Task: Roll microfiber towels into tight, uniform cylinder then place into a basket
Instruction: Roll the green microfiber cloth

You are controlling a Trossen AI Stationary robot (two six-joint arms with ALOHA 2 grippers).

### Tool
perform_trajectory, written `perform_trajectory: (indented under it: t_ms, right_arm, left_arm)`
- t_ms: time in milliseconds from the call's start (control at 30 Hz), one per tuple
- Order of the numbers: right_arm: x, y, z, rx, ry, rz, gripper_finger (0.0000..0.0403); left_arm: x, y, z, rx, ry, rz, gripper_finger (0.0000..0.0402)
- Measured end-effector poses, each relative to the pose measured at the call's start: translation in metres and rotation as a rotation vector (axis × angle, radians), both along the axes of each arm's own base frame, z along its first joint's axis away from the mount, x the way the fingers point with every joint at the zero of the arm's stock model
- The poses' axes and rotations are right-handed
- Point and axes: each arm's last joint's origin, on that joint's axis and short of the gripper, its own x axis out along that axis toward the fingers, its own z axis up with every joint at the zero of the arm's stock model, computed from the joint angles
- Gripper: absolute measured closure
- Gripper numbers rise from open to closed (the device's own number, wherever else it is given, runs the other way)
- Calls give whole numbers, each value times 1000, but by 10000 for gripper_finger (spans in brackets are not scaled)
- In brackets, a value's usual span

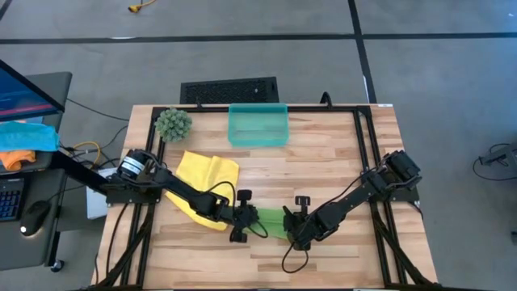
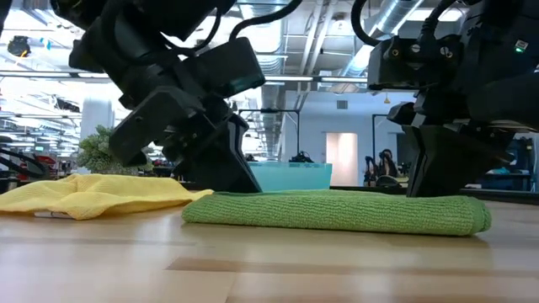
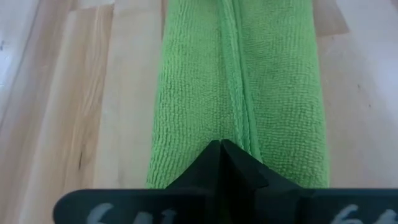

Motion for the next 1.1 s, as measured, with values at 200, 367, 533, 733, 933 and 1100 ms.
perform_trajectory:
  t_ms: [200,367,533,733,933,1100]
  right_arm:
    - [0,0,0,4,-1,-7,384]
    - [0,-1,0,31,10,-26,338]
    - [0,-4,0,50,24,-77,282]
    - [-3,-3,4,78,29,-104,263]
    - [-16,-6,27,126,63,-91,275]
    - [-30,-13,54,57,28,-102,281]
  left_arm:
    - [-4,5,-4,-20,13,34,395]
    - [-8,7,-9,-49,25,70,395]
    - [-10,7,-10,-59,27,85,395]
    - [-10,7,-10,-70,29,99,395]
    - [-11,8,-12,-87,39,130,395]
    - [-11,8,-12,-89,40,132,395]
